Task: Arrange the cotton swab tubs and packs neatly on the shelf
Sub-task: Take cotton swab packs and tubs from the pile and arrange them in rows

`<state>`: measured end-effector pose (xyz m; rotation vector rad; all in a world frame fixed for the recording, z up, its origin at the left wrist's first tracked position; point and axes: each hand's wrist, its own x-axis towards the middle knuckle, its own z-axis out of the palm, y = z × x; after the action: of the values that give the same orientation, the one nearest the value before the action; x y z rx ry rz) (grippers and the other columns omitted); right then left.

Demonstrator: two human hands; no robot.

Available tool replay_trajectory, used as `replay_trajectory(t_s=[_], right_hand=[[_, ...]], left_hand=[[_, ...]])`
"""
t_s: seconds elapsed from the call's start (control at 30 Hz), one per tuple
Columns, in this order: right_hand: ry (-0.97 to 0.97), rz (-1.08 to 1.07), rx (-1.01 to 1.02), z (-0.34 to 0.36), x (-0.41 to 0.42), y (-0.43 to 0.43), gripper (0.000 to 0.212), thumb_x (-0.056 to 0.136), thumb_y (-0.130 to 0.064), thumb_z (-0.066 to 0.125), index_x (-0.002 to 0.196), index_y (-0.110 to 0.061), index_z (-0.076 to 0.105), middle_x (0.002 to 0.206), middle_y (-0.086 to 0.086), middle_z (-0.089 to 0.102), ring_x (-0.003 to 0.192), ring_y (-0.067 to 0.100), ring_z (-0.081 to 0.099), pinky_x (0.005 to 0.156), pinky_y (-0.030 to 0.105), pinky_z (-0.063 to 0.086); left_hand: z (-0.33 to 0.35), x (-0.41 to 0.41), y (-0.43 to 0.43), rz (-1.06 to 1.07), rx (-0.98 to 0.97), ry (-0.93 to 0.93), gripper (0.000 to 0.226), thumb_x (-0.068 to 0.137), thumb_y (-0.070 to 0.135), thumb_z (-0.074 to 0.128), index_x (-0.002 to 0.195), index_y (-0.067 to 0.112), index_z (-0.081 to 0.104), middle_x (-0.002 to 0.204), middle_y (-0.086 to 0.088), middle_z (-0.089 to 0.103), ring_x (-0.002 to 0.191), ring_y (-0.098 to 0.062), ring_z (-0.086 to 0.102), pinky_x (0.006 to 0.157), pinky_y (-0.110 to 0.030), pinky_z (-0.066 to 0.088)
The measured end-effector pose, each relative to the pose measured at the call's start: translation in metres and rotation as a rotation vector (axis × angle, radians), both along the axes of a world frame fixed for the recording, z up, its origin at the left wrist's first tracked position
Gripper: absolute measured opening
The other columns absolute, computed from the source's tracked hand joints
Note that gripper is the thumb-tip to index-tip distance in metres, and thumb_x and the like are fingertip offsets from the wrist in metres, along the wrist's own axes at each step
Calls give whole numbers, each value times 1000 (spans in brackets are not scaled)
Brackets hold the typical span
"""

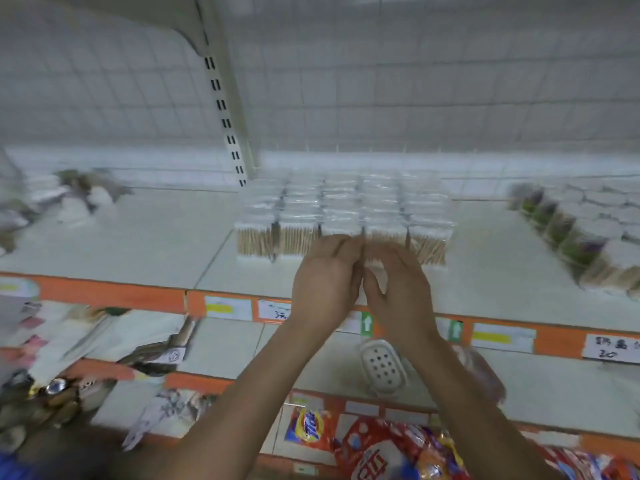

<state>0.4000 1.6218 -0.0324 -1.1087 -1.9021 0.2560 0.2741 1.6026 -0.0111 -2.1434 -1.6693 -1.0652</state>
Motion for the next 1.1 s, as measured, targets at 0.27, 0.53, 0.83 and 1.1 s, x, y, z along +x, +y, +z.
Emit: replay_trajectory(t_s=[0.27, 0.53, 0.83, 1.1], right_hand=[[-90, 175, -47, 3, -158, -26, 38, 81, -17, 51, 116, -6, 60, 119, 11, 56, 113, 27, 51, 96, 27, 37], [-215, 321, -85, 1, -277, -18, 37, 86, -13, 60, 123, -7, 58, 131, 11, 50, 124, 29, 43, 104, 34, 33], [-410, 563, -124, 3, -415, 13, 48, 88, -18, 51, 135, -13, 44, 146, 10, 31, 134, 28, 30, 109, 36, 28], [-507, 588, -108, 12, -526, 46, 53, 91, -26, 53, 140, -13, 36, 147, 9, 27, 133, 29, 30, 109, 37, 29]], left_hand=[[-7, -158, -52, 268, -71, 64, 43, 81, 30, 43, 110, 8, 66, 99, -10, 68, 92, -34, 61, 71, -39, 55], [-18, -269, -63, 543, -145, 62, 47, 84, 36, 40, 115, 10, 64, 104, -9, 67, 97, -32, 62, 72, -38, 53], [-18, -384, -57, 819, -280, 11, 54, 85, 33, 63, 132, 10, 52, 129, -18, 55, 118, -40, 49, 91, -48, 47], [-12, -487, -42, 973, -449, 43, 60, 94, 45, 45, 145, 18, 27, 148, -12, 30, 134, -32, 28, 101, -42, 37]])
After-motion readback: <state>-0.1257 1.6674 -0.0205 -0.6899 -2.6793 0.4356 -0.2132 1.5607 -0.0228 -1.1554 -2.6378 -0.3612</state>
